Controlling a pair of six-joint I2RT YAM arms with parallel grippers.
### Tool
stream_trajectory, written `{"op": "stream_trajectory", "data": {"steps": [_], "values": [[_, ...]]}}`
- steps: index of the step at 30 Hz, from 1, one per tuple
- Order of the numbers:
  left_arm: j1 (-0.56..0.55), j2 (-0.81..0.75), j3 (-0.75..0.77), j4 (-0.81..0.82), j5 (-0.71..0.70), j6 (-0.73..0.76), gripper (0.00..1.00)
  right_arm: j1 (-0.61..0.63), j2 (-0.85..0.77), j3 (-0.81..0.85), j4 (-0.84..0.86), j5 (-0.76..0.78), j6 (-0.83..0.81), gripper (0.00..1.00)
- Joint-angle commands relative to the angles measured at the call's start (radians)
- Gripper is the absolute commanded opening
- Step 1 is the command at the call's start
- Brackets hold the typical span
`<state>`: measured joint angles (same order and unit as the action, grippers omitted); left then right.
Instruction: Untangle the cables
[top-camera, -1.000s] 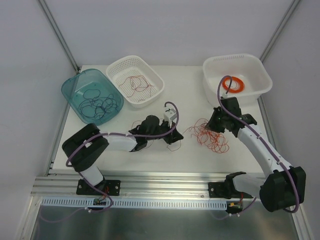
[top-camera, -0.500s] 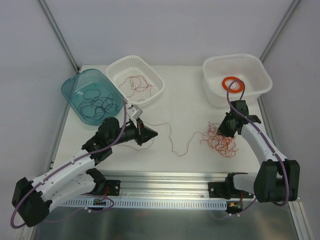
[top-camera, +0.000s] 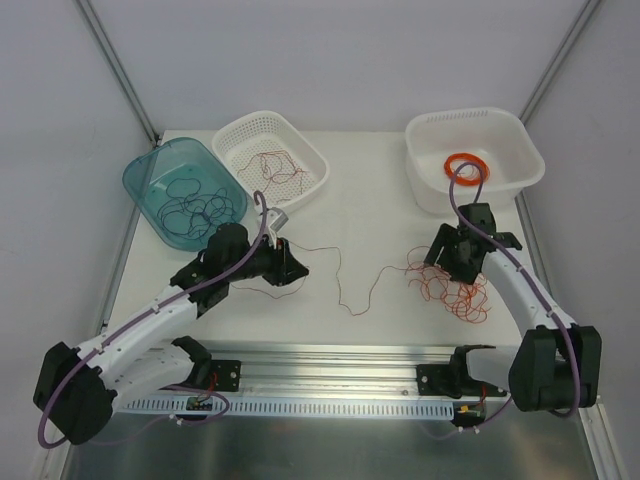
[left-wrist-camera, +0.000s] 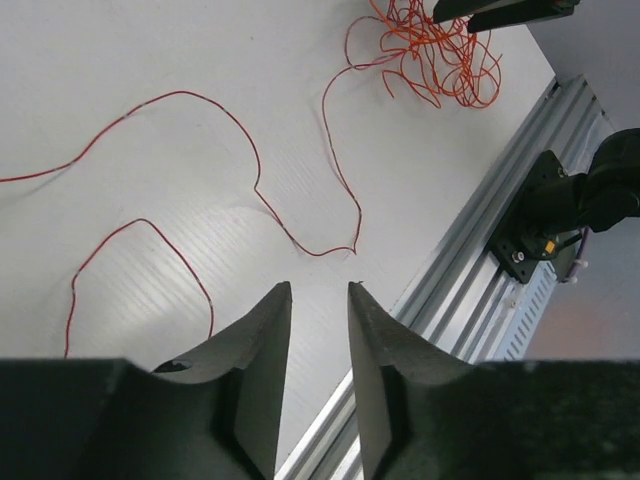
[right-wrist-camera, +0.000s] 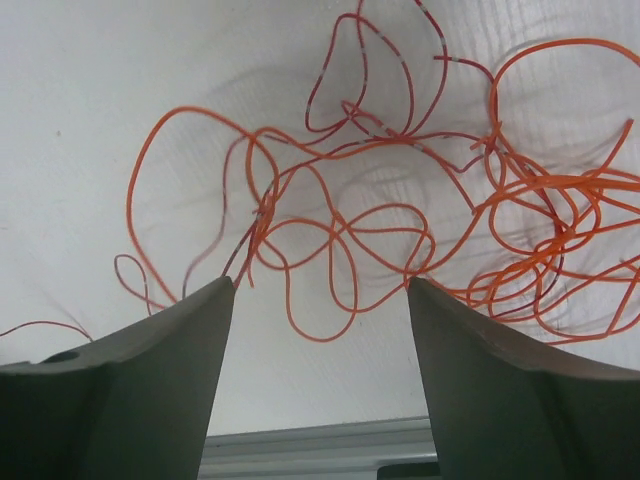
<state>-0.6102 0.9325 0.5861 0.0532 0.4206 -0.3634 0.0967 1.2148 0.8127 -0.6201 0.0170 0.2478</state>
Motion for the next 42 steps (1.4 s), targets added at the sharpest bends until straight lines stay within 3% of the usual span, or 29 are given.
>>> {"op": "stream_trajectory", "data": {"steps": [1,7,12,20,30,35,37,40,41,42], "values": [[-0.023,0.055,0.061,0.039,0.037,0.038,0.32,0.017,-0.084,0.078,-0.081,0.041,-0.05,0.77],[-0.128,0.251,0.138,0.111,0.02,0.119,0.7,0.037,-0.176,0.137,-0.125,0.037,-0.079,0.8],[-0.19,0.443,0.213,0.27,0.038,0.188,0.77,0.054,-0.222,0.131,-0.13,0.008,-0.102,0.82],[-0.258,0.796,0.431,0.321,0.037,0.328,0.77,0.066,-0.277,0.08,-0.13,-0.058,-0.108,0.87],[-0.276,1.065,0.595,0.408,0.004,0.452,0.7,0.081,-0.31,0.048,-0.139,-0.078,-0.088,0.87],[-0.278,1.147,0.668,0.416,0.024,0.445,0.61,0.083,-0.29,0.042,-0.129,-0.078,-0.082,0.87],[-0.281,1.169,0.685,0.419,0.036,0.432,0.55,0.083,-0.276,0.037,-0.119,-0.074,-0.081,0.87],[-0.29,1.184,0.699,0.425,0.052,0.416,0.33,0.084,-0.252,0.023,-0.093,-0.066,-0.073,0.86],[-0.295,1.186,0.695,0.425,0.059,0.409,0.19,0.084,-0.244,0.019,-0.078,-0.065,-0.071,0.86],[-0.295,1.177,0.689,0.428,0.064,0.396,0.12,0.086,-0.235,0.014,-0.067,-0.065,-0.065,0.86]]}}
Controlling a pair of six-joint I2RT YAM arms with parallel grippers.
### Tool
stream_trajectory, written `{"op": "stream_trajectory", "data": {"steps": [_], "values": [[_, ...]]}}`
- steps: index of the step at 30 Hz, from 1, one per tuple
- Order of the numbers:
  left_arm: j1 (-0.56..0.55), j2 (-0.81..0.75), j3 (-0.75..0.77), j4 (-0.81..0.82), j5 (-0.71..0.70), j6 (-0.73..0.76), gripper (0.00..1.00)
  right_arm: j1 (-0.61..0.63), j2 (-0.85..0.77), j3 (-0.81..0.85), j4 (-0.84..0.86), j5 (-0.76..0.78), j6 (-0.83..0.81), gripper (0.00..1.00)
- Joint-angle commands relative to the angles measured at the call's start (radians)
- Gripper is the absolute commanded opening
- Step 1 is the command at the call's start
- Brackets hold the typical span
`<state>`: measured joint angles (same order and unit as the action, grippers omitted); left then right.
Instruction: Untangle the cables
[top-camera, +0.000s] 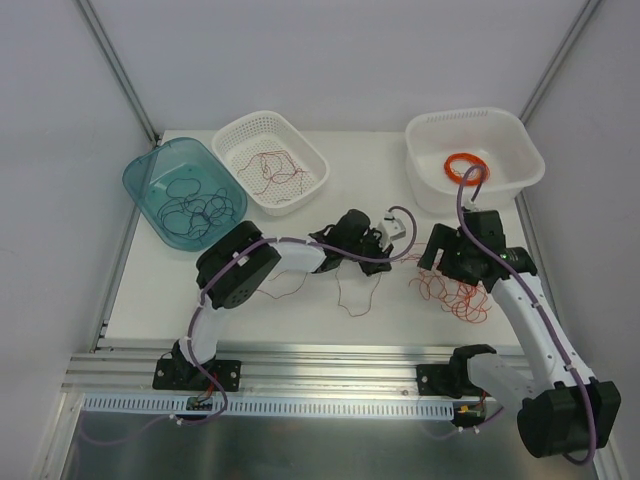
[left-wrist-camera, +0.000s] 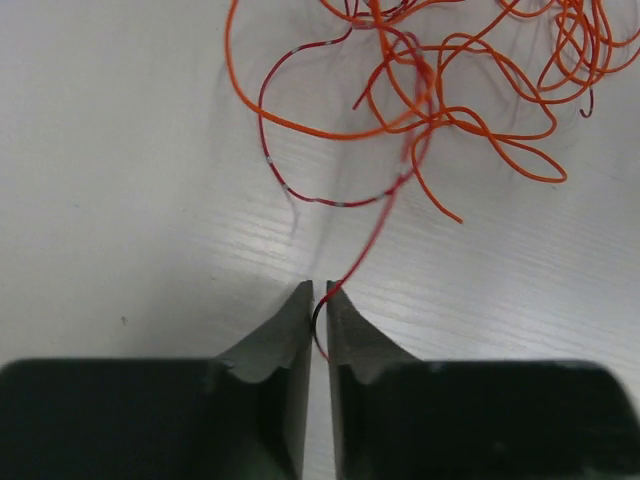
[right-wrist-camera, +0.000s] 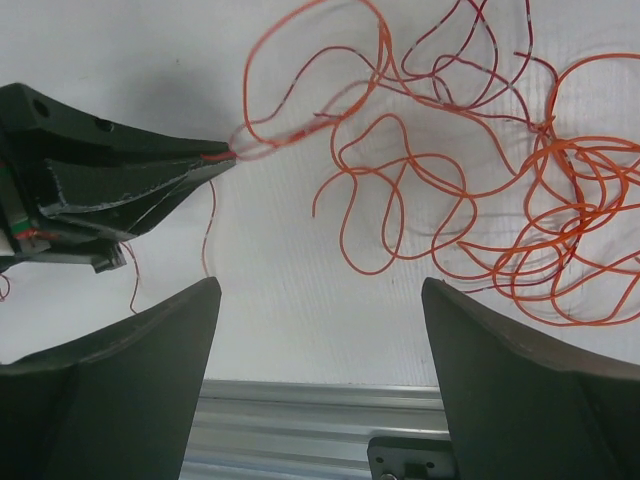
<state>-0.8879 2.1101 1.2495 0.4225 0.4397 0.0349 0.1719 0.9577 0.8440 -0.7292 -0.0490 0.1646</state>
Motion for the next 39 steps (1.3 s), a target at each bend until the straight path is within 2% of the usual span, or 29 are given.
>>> {"op": "stream_trajectory", "data": {"steps": [1,2,10,17,19,23,27,29,32,36,39], "values": [[-0.017,-0.012,0.015,0.071,0.05,-0.013,0.06,0.011,0.038,-0.023,0.053,0.0,0.021,0.86],[-0.017,-0.024,-0.013,0.079,0.05,-0.023,0.0,0.011,0.048,-0.04,0.08,-0.002,0.024,0.86],[-0.014,-0.239,-0.169,0.079,0.05,-0.124,0.0,0.024,0.145,-0.147,0.249,-0.008,0.068,0.85],[-0.014,-0.377,-0.243,0.039,0.094,-0.217,0.0,0.032,0.272,-0.197,0.37,0.02,0.092,0.8],[-0.014,-0.432,-0.262,0.004,0.09,-0.221,0.0,0.032,0.32,-0.195,0.39,0.037,0.102,0.76],[-0.014,-0.53,-0.277,-0.068,0.071,-0.219,0.0,0.032,0.384,-0.198,0.413,0.095,0.118,0.59],[0.003,-0.652,-0.285,-0.151,0.037,-0.224,0.0,0.032,0.42,-0.197,0.412,0.13,0.134,0.48],[0.026,-0.702,-0.294,-0.2,0.027,-0.246,0.0,0.031,0.42,-0.2,0.399,0.158,0.136,0.43],[0.119,-0.846,-0.317,-0.257,0.019,-0.305,0.0,0.015,0.415,-0.204,0.373,0.184,0.145,0.38],[0.297,-0.999,-0.303,-0.396,0.027,-0.325,0.0,-0.029,0.401,-0.207,0.338,0.192,0.156,0.37],[0.375,-1.091,-0.219,-0.542,0.01,-0.299,0.0,-0.063,0.385,-0.209,0.318,0.189,0.156,0.37]]}}
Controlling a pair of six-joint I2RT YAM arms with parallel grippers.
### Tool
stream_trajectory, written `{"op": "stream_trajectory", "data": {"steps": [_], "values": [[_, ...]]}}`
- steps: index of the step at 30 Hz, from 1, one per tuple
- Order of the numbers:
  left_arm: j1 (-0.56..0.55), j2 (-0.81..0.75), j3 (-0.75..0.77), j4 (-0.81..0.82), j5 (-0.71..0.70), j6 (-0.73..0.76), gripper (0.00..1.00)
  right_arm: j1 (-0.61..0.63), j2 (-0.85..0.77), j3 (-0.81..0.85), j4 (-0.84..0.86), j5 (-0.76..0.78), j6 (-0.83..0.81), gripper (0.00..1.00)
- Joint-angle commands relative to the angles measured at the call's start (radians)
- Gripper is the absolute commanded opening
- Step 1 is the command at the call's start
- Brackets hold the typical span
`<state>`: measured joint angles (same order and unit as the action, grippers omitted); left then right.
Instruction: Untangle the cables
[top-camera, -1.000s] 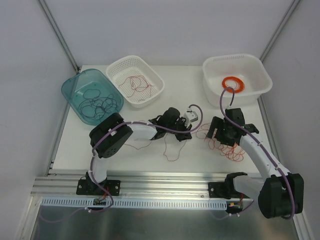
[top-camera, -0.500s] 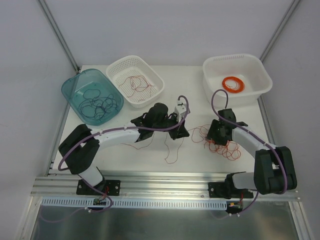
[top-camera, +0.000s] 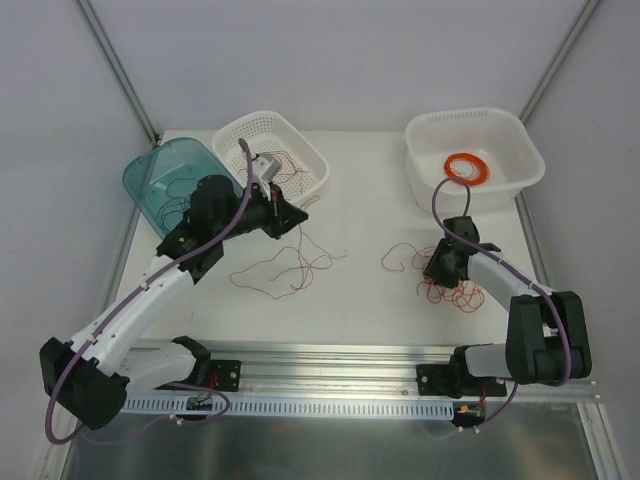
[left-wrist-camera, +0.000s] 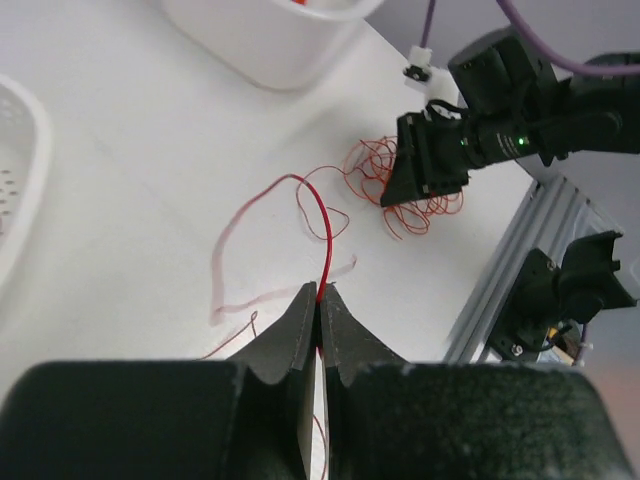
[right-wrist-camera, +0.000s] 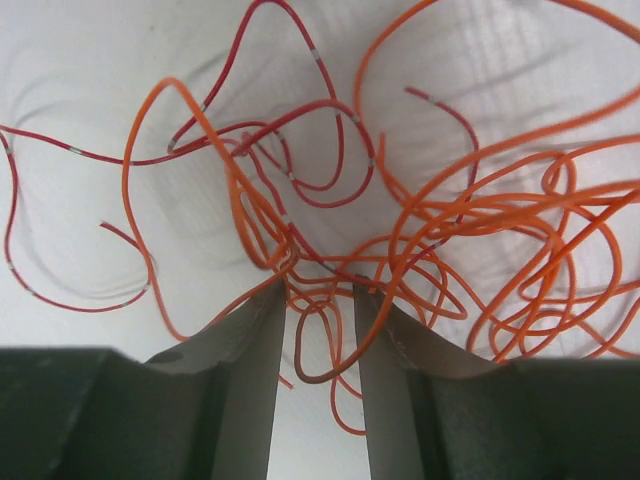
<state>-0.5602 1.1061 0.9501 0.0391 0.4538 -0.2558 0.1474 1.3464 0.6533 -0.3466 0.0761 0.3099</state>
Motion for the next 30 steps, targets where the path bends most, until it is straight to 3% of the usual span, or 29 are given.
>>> {"op": "stream_trajectory", "data": {"steps": [1,7,14,25,30], "values": [[0.095,-0.104,0.102,-0.197,-0.007,-0.002,0.0,-0.046,-0.004,-0.018,-0.072,0.067,0.006,0.37],[0.19,-0.166,0.256,-0.398,-0.026,0.05,0.0,-0.095,-0.01,-0.008,-0.092,0.057,-0.009,0.37],[0.191,-0.132,0.181,-0.401,0.0,-0.008,0.0,-0.095,-0.03,0.029,-0.117,0.014,-0.022,0.41],[0.191,-0.12,-0.293,-0.142,-0.171,-0.264,0.0,-0.02,-0.115,0.089,-0.169,0.014,-0.092,0.65],[0.191,-0.078,-0.468,-0.056,-0.268,-0.329,0.0,0.009,-0.15,0.112,-0.18,0.01,-0.114,0.69]]}}
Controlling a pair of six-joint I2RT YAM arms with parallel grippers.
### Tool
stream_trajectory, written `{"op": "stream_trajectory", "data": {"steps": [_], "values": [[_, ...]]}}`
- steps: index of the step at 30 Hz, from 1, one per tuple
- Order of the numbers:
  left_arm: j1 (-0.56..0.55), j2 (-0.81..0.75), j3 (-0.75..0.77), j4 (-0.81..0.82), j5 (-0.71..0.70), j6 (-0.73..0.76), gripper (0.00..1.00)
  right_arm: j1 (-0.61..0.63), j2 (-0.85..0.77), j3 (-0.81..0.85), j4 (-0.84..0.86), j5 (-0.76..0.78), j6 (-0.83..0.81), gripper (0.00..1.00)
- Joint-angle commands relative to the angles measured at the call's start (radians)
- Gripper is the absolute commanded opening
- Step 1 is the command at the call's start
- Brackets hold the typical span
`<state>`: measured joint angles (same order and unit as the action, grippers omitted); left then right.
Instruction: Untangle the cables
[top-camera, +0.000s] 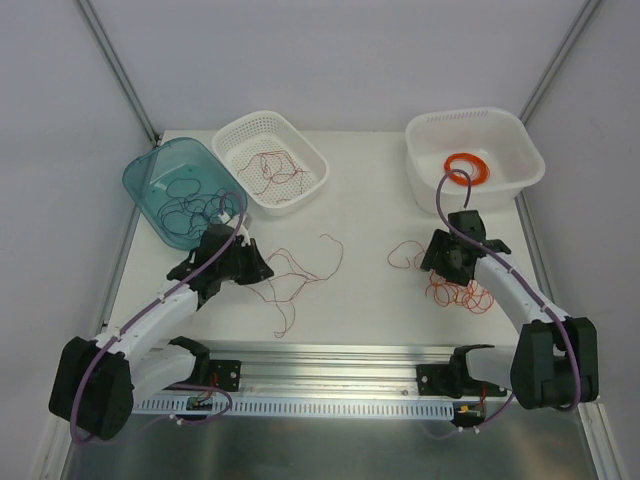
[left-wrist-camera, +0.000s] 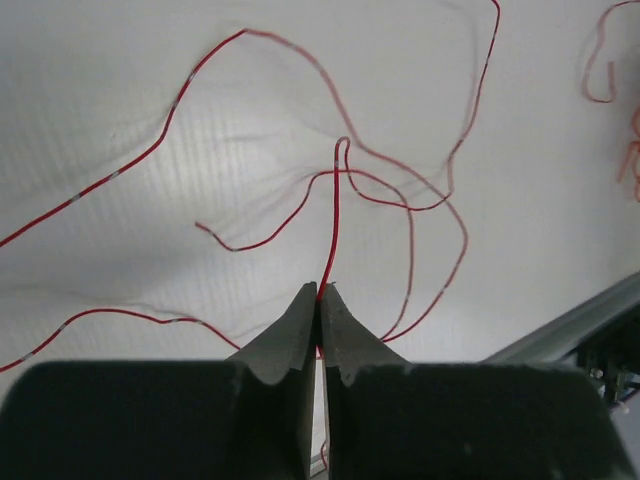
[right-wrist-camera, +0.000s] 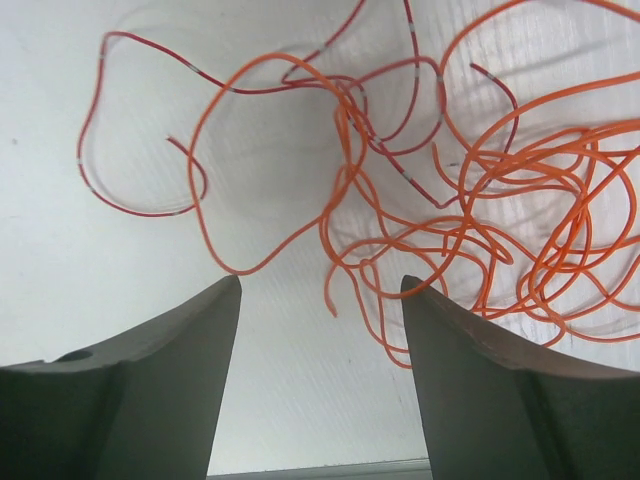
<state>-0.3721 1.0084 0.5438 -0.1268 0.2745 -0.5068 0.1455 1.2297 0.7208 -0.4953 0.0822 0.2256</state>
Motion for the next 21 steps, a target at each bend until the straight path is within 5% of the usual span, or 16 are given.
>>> {"op": "stream_trajectory", "data": {"steps": [1,8,9,13,18,21], "values": [[0.002,0.045,-0.074,0.124,-0.095,-0.085,0.0,0.011,-0.039,0.049,-0.032,-0.004,-0.031,0.7],[0.002,0.093,-0.104,0.151,-0.08,-0.049,0.32,0.032,-0.058,0.057,-0.038,-0.027,-0.039,0.71],[0.002,0.084,-0.097,0.151,-0.055,-0.042,0.47,0.034,-0.059,0.058,-0.042,-0.03,-0.04,0.71],[0.001,-0.006,-0.076,0.131,-0.008,0.028,0.79,0.039,-0.084,0.062,-0.049,-0.03,-0.043,0.71],[-0.081,-0.076,-0.019,0.027,0.006,0.201,0.99,0.04,-0.101,0.068,-0.054,-0.038,-0.045,0.72],[-0.19,-0.067,0.033,-0.035,-0.064,0.316,0.99,0.04,-0.095,0.068,-0.051,-0.041,-0.039,0.73]]}}
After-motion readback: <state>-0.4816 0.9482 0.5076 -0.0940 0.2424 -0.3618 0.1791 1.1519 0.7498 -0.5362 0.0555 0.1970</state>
